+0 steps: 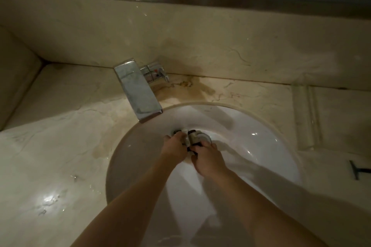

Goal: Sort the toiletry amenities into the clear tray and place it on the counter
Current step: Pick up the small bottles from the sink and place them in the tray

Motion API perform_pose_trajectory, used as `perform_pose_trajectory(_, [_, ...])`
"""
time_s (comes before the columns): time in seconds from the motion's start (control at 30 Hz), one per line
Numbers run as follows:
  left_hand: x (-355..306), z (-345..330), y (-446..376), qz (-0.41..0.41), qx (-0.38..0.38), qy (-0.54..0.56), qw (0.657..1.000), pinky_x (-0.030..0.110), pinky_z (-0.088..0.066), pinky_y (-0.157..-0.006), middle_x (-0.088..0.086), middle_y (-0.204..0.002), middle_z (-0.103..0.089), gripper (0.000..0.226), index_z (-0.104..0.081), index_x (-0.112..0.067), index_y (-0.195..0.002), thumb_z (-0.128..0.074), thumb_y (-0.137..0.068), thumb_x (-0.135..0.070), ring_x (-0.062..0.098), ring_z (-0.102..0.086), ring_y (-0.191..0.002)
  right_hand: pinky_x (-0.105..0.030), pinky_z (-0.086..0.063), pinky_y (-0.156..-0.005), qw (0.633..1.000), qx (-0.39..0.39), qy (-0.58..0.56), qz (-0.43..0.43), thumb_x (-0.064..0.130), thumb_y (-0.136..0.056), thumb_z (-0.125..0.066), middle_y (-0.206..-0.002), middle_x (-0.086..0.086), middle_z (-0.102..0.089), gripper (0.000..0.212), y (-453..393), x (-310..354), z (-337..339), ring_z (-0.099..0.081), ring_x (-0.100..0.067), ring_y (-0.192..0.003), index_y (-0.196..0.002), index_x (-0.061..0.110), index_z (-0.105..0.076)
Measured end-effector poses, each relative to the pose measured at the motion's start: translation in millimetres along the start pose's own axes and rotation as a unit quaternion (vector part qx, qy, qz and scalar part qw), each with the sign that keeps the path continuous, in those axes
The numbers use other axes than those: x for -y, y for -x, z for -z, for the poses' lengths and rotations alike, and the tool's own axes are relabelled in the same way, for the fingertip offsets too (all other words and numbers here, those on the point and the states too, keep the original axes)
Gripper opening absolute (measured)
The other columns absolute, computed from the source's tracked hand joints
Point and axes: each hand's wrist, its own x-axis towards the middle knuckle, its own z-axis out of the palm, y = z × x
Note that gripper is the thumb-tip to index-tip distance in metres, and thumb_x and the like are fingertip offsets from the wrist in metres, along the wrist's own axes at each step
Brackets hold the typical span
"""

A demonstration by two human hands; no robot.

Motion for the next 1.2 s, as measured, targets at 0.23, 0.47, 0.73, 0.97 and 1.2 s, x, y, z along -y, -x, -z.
perform_pose_trajectory(0.23, [6,1,4,0.015,-0.036,0.036,0.999,0.038,-0.044,-0.092,0.019,-0.119,-0.047,0.023,-0.049,-0.016,-0.112,-0.046,-0.089,-0.014,0.031,-0.047,-0.09,-0.036,-0.046,-0.093,0.999,-0.037,-0.01,-0.018,0.021,-0.093,-0.046,-0.123,-0.015,-0.055,0.028,1,-2,-1,-0.05,-0.035,-0.112,-0.111,0.013,-0.067])
perform_pose_trajectory(0.47, [9,13,18,-0.027,-0.024,0.122,0.992,0.039,-0.051,-0.084,0.014,-0.108,-0.058,0.041,-0.04,-0.027,-0.115,-0.053,-0.08,-0.01,0.031,-0.056,-0.097,-0.041,-0.046,-0.094,0.998,-0.059,0.008,-0.034,0.014,-0.093,-0.046,-0.129,-0.017,-0.048,0.035,5,-1,-8,-0.051,-0.034,-0.111,-0.127,0.012,-0.051])
perform_pose_trajectory(0.73, [13,27,46,-0.054,0.054,0.349,0.934,0.031,-0.06,-0.063,0.008,-0.087,-0.048,0.035,-0.049,-0.014,-0.099,-0.065,-0.079,0.011,0.02,-0.059,-0.071,-0.037,-0.048,-0.084,0.982,-0.064,-0.126,-0.127,0.003,-0.085,-0.055,-0.118,-0.019,-0.056,0.045,17,-4,0,-0.058,-0.034,-0.105,-0.129,0.009,-0.046])
perform_pose_trajectory(0.97, [7,46,102,-0.103,0.083,0.395,0.909,0.024,-0.059,-0.061,0.012,-0.074,-0.056,0.029,-0.052,-0.01,-0.084,-0.07,-0.075,0.012,0.016,-0.061,-0.059,-0.026,-0.043,-0.054,0.904,-0.019,-0.417,-0.091,-0.005,-0.083,-0.059,-0.081,-0.009,-0.061,0.028,73,-1,42,-0.056,-0.019,-0.064,-0.105,0.013,-0.058])
perform_pose_trajectory(1.2, [2,52,167,-0.11,0.124,0.441,0.882,0.026,-0.06,-0.064,0.012,-0.08,-0.058,0.031,-0.055,-0.007,-0.088,-0.065,-0.075,0.018,0.017,-0.066,-0.062,-0.026,-0.047,-0.049,0.797,-0.028,-0.595,-0.097,-0.011,-0.087,-0.044,-0.07,-0.015,-0.064,0.023,140,2,77,-0.059,-0.021,-0.049,-0.085,0.007,-0.058])
